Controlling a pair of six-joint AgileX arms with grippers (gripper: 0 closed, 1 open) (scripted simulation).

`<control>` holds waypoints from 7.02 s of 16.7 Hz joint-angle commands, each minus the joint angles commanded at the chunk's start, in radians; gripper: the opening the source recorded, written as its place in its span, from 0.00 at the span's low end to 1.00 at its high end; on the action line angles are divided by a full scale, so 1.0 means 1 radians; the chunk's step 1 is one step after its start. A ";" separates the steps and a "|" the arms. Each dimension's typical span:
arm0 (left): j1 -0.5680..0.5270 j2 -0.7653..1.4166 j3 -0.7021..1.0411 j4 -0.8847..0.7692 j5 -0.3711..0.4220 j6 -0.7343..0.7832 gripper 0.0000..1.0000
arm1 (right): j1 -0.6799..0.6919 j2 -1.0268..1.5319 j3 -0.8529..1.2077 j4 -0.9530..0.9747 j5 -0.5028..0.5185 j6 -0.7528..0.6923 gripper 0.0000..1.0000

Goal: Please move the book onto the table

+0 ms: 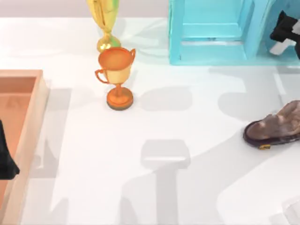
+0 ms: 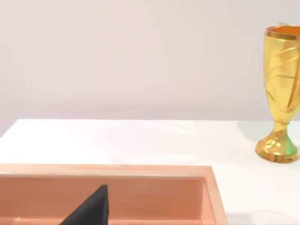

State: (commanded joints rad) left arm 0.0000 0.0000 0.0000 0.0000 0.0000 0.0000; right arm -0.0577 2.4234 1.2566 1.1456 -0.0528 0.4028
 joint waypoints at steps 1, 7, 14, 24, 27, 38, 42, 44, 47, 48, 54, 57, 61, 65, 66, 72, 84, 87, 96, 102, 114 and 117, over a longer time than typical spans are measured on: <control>0.000 0.000 0.000 0.000 0.000 0.000 1.00 | 0.000 0.000 0.000 0.000 0.000 0.000 0.62; 0.000 0.000 0.000 0.000 0.000 0.000 1.00 | 0.000 0.000 0.000 0.000 0.000 0.000 0.17; 0.000 0.000 0.000 0.000 0.000 0.000 1.00 | 0.000 0.000 0.000 0.000 0.000 0.000 0.00; 0.000 0.000 0.000 0.000 0.000 0.000 1.00 | 0.004 -0.152 -0.084 -0.088 -0.008 0.002 0.00; 0.000 0.000 0.000 0.000 0.000 0.000 1.00 | -0.001 -0.357 -0.176 -0.187 -0.012 0.002 0.00; 0.000 0.000 0.000 0.000 0.000 0.000 1.00 | -0.014 -1.142 -0.544 -0.579 -0.039 0.006 0.00; 0.000 0.000 0.000 0.000 0.000 0.000 1.00 | -0.016 -1.204 -0.583 -0.620 -0.041 0.006 0.00; 0.000 0.000 0.000 0.000 0.000 0.000 1.00 | -0.016 -1.204 -0.583 -0.620 -0.041 0.006 0.00; 0.000 0.000 0.000 0.000 0.000 0.000 1.00 | 0.001 -1.189 -0.581 -0.618 -0.031 -0.005 0.00; 0.000 0.000 0.000 0.000 0.000 0.000 1.00 | 0.022 -1.175 -0.578 -0.617 -0.014 -0.025 0.00; 0.000 0.000 0.000 0.000 0.000 0.000 1.00 | 0.373 -0.964 -0.566 -0.628 0.248 -0.355 0.00; 0.000 0.000 0.000 0.000 0.000 0.000 1.00 | 0.682 -0.831 -0.569 -0.642 0.452 -0.607 0.00; 0.000 0.000 0.000 0.000 0.000 0.000 1.00 | 1.122 -0.699 -0.568 -0.654 0.741 -0.952 0.00; 0.000 0.000 0.000 0.000 0.000 0.000 1.00 | 1.431 -0.645 -0.551 -0.649 0.987 -1.231 0.00; 0.000 0.000 0.000 0.000 0.000 0.000 1.00 | 1.482 -0.641 -0.546 -0.645 1.034 -1.281 0.00; 0.000 0.000 0.000 0.000 0.000 0.000 1.00 | 1.585 -0.644 -0.530 -0.635 1.135 -1.383 0.00; 0.000 0.000 0.000 0.000 0.000 0.000 1.00 | 1.597 -0.621 -0.543 -0.623 1.146 -1.363 0.00; 0.000 0.000 0.000 0.000 0.000 0.000 1.00 | 1.597 -0.567 -0.560 -0.554 1.147 -1.362 0.00; 0.000 0.000 0.000 0.000 0.000 0.000 1.00 | 1.596 -0.538 -0.569 -0.516 1.147 -1.362 0.23; 0.000 0.000 0.000 0.000 0.000 0.000 1.00 | 1.596 -0.538 -0.569 -0.516 1.147 -1.362 0.68; 0.000 0.000 0.000 0.000 0.000 0.000 1.00 | 1.596 -0.538 -0.569 -0.516 1.147 -1.362 1.00; 0.000 0.000 0.000 0.000 0.000 0.000 1.00 | 1.608 -0.533 -0.565 -0.529 1.147 -1.348 1.00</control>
State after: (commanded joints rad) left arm 0.0000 0.0000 0.0000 0.0000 0.0000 0.0000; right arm 1.5508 1.8901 0.6919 0.6170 1.0937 -0.9457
